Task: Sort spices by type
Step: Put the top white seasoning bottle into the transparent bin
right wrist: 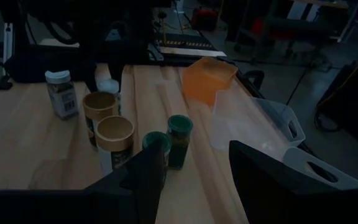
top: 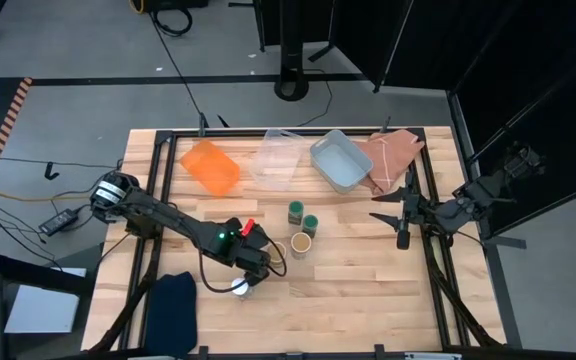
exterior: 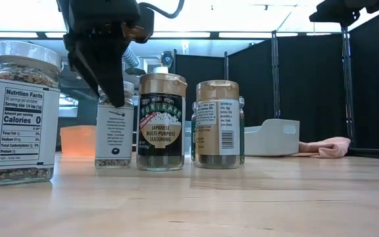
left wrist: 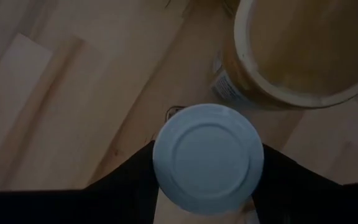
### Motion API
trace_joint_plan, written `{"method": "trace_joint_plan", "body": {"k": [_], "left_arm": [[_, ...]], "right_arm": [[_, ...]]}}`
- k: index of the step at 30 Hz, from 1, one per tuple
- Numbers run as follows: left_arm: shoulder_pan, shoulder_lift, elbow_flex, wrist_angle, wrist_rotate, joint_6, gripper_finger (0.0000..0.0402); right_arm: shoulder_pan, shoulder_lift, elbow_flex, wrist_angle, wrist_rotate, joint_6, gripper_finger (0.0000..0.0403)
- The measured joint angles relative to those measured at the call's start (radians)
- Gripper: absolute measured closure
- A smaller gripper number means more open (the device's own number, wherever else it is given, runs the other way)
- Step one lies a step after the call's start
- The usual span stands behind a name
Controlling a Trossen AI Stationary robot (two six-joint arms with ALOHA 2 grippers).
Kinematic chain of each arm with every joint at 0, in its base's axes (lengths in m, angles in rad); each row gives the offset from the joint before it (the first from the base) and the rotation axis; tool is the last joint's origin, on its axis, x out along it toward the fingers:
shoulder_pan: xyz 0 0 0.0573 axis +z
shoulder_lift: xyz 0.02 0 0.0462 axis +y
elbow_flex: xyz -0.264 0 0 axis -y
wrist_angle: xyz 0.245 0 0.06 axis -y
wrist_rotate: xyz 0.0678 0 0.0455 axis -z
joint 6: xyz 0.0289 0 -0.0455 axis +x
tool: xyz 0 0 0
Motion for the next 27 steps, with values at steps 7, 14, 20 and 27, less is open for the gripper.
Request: {"method": "trace_joint_plan", "body": {"k": [7,14,20,27], "left_arm": [[0.039,0.0,0.022,-0.023,0.068,-0.087,0.0211],[0.12,0.0,0.136,-0.143,0.013,-0.057,0.0211],[0.219,0.0,0.237,-0.234,-0.032,-0.012,0.0211],[0.372,0.0,0.348,-0.256,-0.109,0.131,0.0211]], "right_arm": [[0.0,0.0,0.0,0.0,0.0,0.034,0.0213],[0.0,0.0,0.0,0.0,0.0,0.045,0.0213],[0.0,0.0,0.0,0.0,0.0,0.045,0.0213],[0.0,0.024,0.0,0.0,0.001,0.048,0.0213]]}}
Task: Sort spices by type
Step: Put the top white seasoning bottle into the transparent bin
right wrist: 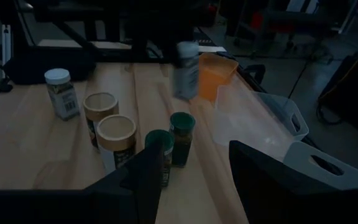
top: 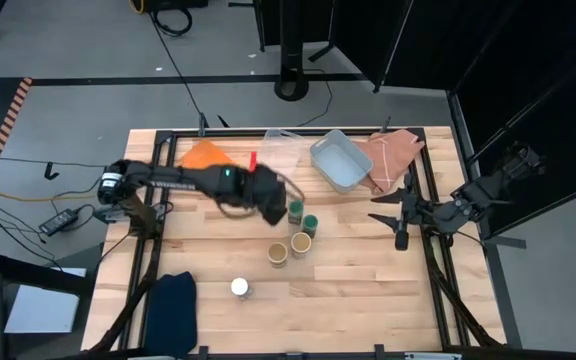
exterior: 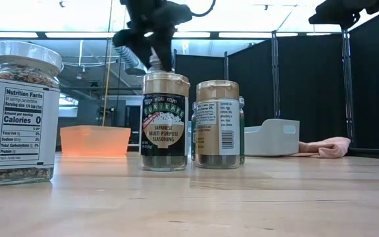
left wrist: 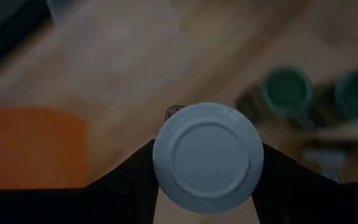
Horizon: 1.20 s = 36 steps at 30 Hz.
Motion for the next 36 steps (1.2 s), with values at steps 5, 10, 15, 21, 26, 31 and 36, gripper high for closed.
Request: {"method": "trace_joint_plan", "body": {"k": [5,10,15,21,26,31,36], "left_arm": [[0.123,0.0,0.029,0.025,-0.008,0.133,0.0211],[0.248,0.0,0.029,0.06,-0.004,0.253,0.0211],[0.355,0.0,0.029,0.148,0.074,0.343,0.0211],[0.397,0.05,0.029,0.206,0.136,0.352,0.0211],[0.385,0.132,0.028,0.203,0.143,0.371,0.0211],[0.387,0.2,0.028,0.203,0.139,0.377,0.0211],[0.391,0.247,0.028,0.227,0.135,0.377,0.0211]], "right_arm": [[0.0,0.035,0.0,0.0,0.0,0.005,0.0213],[0.0,0.072,0.0,0.0,0.0,0.005,0.0213],[0.0,0.103,0.0,0.001,0.0,0.005,0.0213],[0.0,0.129,0.0,0.002,0.0,0.005,0.0213],[-0.01,0.142,0.0,0.003,0.0,0.007,0.0213],[-0.039,0.142,0.0,0.003,0.0,0.035,0.0213],[-0.061,0.142,0.0,0.002,0.0,0.073,0.0213]]}}
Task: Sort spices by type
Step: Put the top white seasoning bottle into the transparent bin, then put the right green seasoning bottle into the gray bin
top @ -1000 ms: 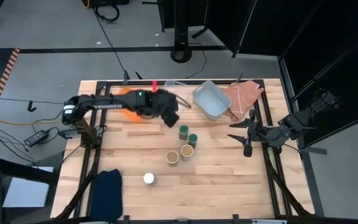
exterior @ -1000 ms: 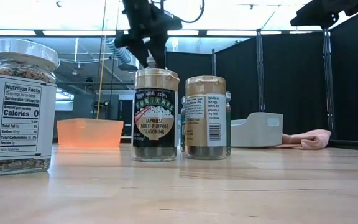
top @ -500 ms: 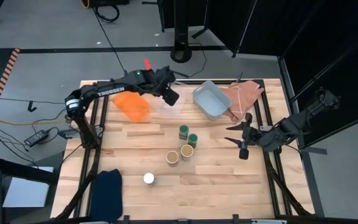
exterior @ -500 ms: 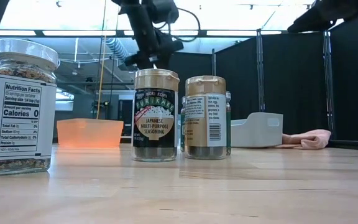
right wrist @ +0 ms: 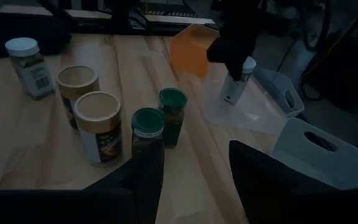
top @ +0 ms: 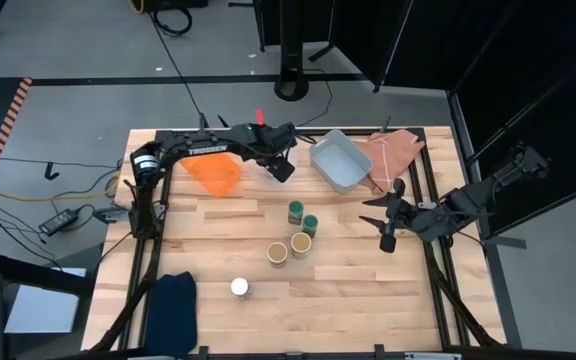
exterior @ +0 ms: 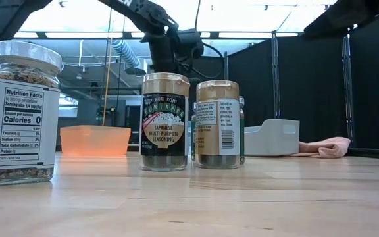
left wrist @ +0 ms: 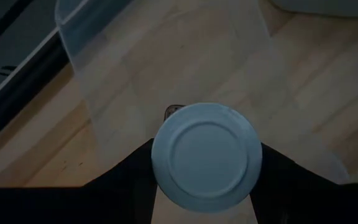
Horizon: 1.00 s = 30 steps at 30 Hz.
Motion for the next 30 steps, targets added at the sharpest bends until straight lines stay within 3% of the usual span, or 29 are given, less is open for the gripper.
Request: {"method": "trace_joint_plan", "body": {"k": [6,15,25,30], "left_arm": [[-0.001,0.027,0.0,0.029,0.001,-0.003,0.0209],[-0.001,0.023,0.0,0.028,-0.003,-0.004,0.0121],[-0.009,-0.003,0.018,-0.051,0.004,0.027,0.012],[-0.009,-0.013,0.143,-0.176,0.005,0.085,0.0122]], "right_arm": [[-0.015,0.0,0.0,0.0,0.0,0.009,0.0213],[-0.017,0.0,0.0,0.001,-0.003,0.009,0.0213],[-0.017,0.0,0.0,0.049,-0.004,0.009,0.0213],[-0.019,0.0,0.0,0.127,-0.004,-0.003,0.0213]]}}
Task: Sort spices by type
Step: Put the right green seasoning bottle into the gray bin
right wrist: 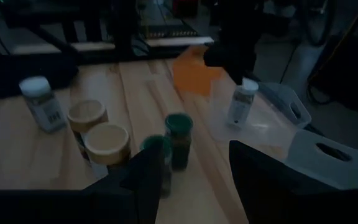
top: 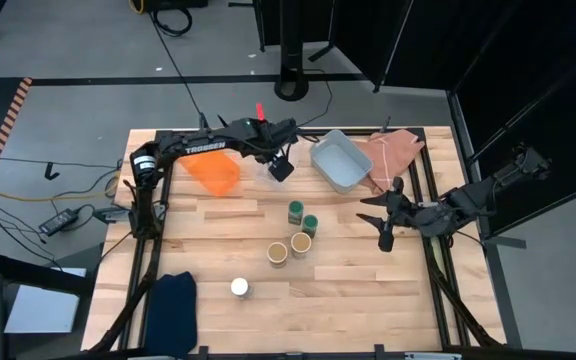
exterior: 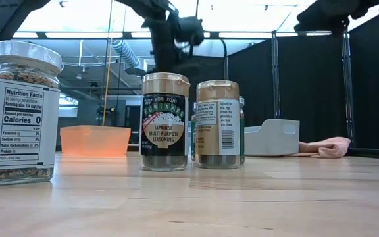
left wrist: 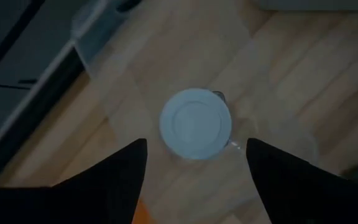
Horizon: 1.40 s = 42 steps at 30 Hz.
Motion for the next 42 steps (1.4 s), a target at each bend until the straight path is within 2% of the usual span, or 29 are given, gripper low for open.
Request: {"method": "trace_joint_plan", "body": {"k": [5,12,13,16,18,23,28,33,42], "left_arm": [[-0.025,-0.001,0.2,-0.155,0.007,0.057,0.0122],[-0.143,-0.005,0.604,-0.363,-0.006,0.151,0.0129],[-0.168,-0.043,0.599,-0.344,-0.025,0.161,0.0132],[-0.229,-0.206,0.468,-0.303,-0.073,0.163,0.0141],[-0.265,-0.304,0.408,-0.332,-0.122,0.126,0.0147],[-0.364,-0.535,0.25,-0.374,-0.203,-0.055,0.0148],[-0.461,-0.739,0.043,-0.335,-0.266,-0.233,0.0147],[-0.517,-0.873,-0.198,-0.21,-0.282,-0.304,0.0147],[-0.549,-0.974,-0.539,0.129,-0.185,-0.285,0.0147]], "right_arm": [[-0.017,0.009,0.0,0.147,0.0,-0.076,0.0213],[-0.055,0.052,0.0,0.278,0.0,-0.169,0.0213],[-0.06,0.06,0.0,0.286,0.0,-0.171,0.0213],[-0.075,0.092,0.0,0.327,-0.01,-0.172,0.0213],[-0.089,0.121,0.0,0.359,-0.034,-0.174,0.0213],[-0.14,0.207,0.0,0.454,-0.102,-0.207,0.0213],[-0.187,0.302,0.0,0.536,-0.139,-0.241,0.0211],[-0.221,0.397,0.0,0.584,-0.226,-0.205,0.0182],[-0.244,0.51,0.0,0.675,-0.238,-0.171,0.0103]]}}
